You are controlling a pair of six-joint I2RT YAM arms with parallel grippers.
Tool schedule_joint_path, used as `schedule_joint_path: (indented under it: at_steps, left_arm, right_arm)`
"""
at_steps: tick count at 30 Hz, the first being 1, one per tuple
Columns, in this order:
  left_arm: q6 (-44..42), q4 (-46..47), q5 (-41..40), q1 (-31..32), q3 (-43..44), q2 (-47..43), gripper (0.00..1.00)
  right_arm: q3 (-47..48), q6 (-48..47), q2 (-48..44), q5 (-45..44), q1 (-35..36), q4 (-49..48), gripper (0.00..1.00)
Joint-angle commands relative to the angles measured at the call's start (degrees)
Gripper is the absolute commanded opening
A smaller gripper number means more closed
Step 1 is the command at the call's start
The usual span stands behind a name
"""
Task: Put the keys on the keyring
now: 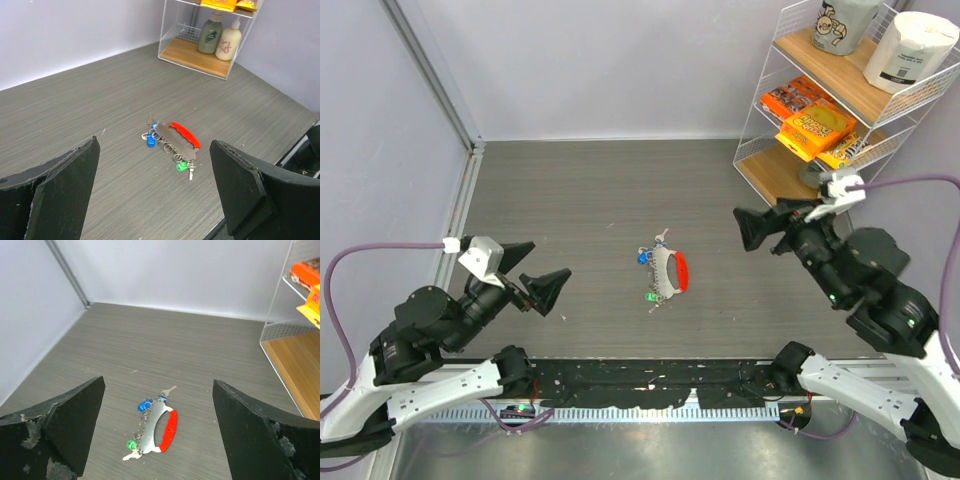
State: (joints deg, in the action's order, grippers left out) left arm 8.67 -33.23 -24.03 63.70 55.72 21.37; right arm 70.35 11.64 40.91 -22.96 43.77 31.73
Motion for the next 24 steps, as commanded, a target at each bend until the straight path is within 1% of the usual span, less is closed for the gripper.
schedule_joint_path:
  at_steps: [1, 5, 8, 10, 11, 14, 15, 16, 21, 23, 24]
  left_arm:
    - [0.8, 0.7, -6.7, 0.1, 2.0, 1.6, 1.00]
    - [0.8, 0.5, -9.9, 0.1, 2.7, 3.2, 1.00]
    - [1.2, -1.8, -11.5, 0.1, 3.9, 4.8, 1.00]
    - [1.9, -3.2, -13.1, 0.1, 4.5, 5.6, 1.00]
    - [1.8, -3.5, -13.7, 0.1, 4.4, 5.8, 1.00]
    - [1.3, -2.2, -15.2, 0.2, 3.4, 5.8, 1.00]
    - [0.6, -1.5, -15.2, 0.1, 3.0, 5.6, 1.00]
    - [0.0, -0.4, -15.3, 0.1, 2.3, 5.4, 1.00]
    - [-3.4, 2.3, -14.2, 0.1, 1.1, 5.4, 1.00]
    - [-4.2, 1.9, -13.7, 0.1, 1.5, 5.4, 1.00]
    - [-4.4, 1.3, -13.2, 0.2, 1.9, 5.4, 1.00]
  right_arm:
    - [0.9, -2.8, -3.9, 7.0, 0.5, -1.9, 0.95]
    - [-2.2, -2.6, -4.3, 11.5, 0.9, -4.6, 0.95]
    - [-5.2, -2.6, -2.9, 12.3, 2.2, -7.9, 0.95]
    - [-5.6, -2.5, -1.3, 9.3, 5.9, -8.6, 0.95]
    - [-5.4, -2.8, -0.6, 7.4, 8.8, -8.8, 0.95]
    - [-3.9, -4.6, 1.7, -1.5, 13.5, -7.3, 0.95]
    - [-3.2, -5.3, 1.9, -3.0, 15.1, -7.0, 0.95]
    - [-3.0, -5.6, 1.8, -5.0, 15.6, -6.8, 0.95]
    - [-1.9, -6.2, 1.7, -5.6, 16.3, -5.2, 0.95]
    - [0.0, -5.1, 4.0, -9.1, 16.3, -2.4, 0.95]
    - [0.7, -3.7, 4.7, -13.4, 16.3, -1.3, 0.95]
